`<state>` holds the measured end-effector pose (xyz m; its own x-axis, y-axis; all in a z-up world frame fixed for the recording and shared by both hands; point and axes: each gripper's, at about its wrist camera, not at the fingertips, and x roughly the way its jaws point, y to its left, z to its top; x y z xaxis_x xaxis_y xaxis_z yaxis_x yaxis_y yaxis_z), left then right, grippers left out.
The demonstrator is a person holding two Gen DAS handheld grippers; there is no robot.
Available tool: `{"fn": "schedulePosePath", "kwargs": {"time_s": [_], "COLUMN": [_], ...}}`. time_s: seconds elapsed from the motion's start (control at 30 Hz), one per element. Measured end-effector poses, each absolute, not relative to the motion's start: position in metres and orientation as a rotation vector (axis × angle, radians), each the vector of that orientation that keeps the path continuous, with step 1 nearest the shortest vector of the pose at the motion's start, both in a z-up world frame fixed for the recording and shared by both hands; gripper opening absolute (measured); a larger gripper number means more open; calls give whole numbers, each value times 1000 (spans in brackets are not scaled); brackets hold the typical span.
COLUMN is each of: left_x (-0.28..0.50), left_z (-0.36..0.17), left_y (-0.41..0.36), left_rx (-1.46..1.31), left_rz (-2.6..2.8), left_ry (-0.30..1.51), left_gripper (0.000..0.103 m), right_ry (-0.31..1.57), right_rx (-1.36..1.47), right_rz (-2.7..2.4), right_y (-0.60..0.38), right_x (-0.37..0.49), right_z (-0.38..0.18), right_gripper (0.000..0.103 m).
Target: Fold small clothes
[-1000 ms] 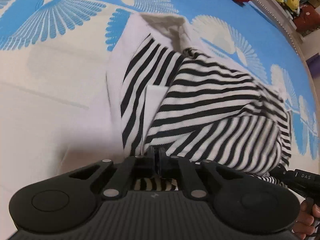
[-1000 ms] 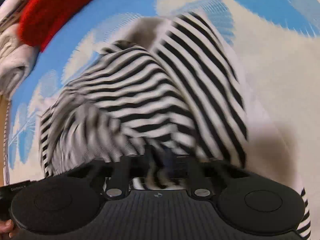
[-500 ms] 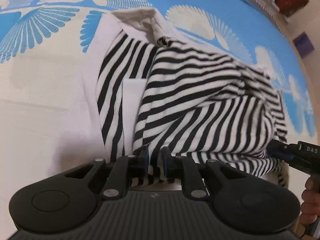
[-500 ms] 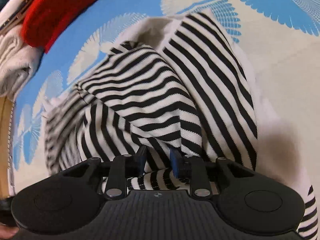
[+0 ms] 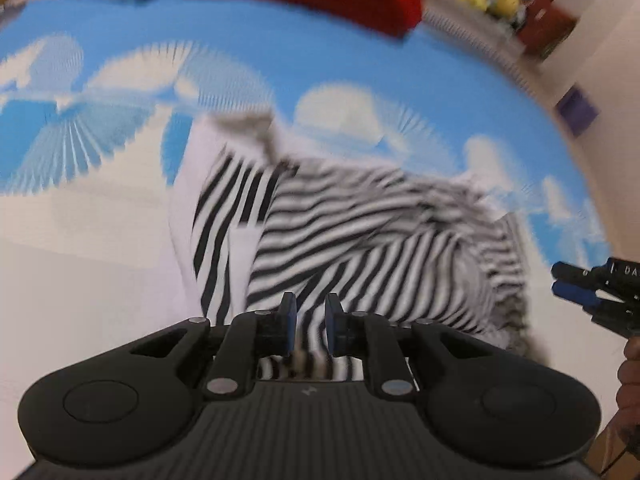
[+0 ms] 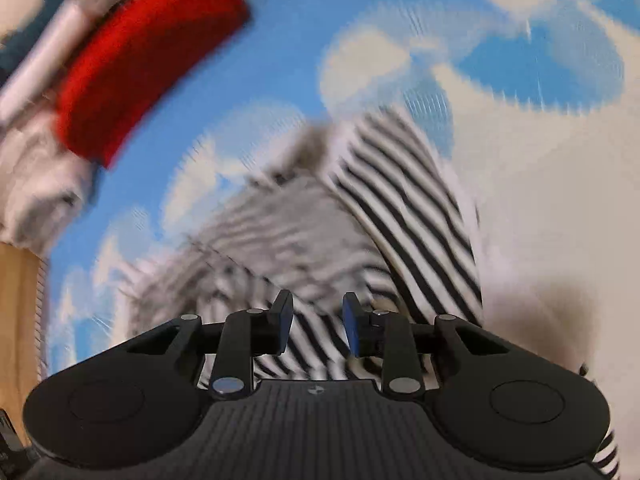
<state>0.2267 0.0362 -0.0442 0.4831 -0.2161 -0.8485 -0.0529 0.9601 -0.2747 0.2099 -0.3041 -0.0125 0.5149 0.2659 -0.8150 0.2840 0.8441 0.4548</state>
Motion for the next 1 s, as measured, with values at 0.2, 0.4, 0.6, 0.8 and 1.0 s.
{"fn": "schedulePosePath", "kwargs": {"time_s": [0.2,0.4,0.6,0.8,1.0], "left_x": [157,66,0,-14,-23], "left_z": [-2,16,-19,-54,-70], "left_y": [42,67,97,105,118], "left_rx": [-208,-162,-289,-321,-390], "left_rz": [-113,-127,-61,8,90], "left_ry": [971,932,1029,1103,1150], "left_gripper": [21,23,23,27,50], "right_ry": [815,774,917,1016,1110], "right_rx": [563,452,412,415,476], "right_rz": [20,77,-17,-96,-182], "right_y": [-316,-346,-374,-392,-409], "right_x": [155,69,7,-18,-41], "right_z": [63,83,48,14,-30], "right_gripper": [33,34,33,32,32]}}
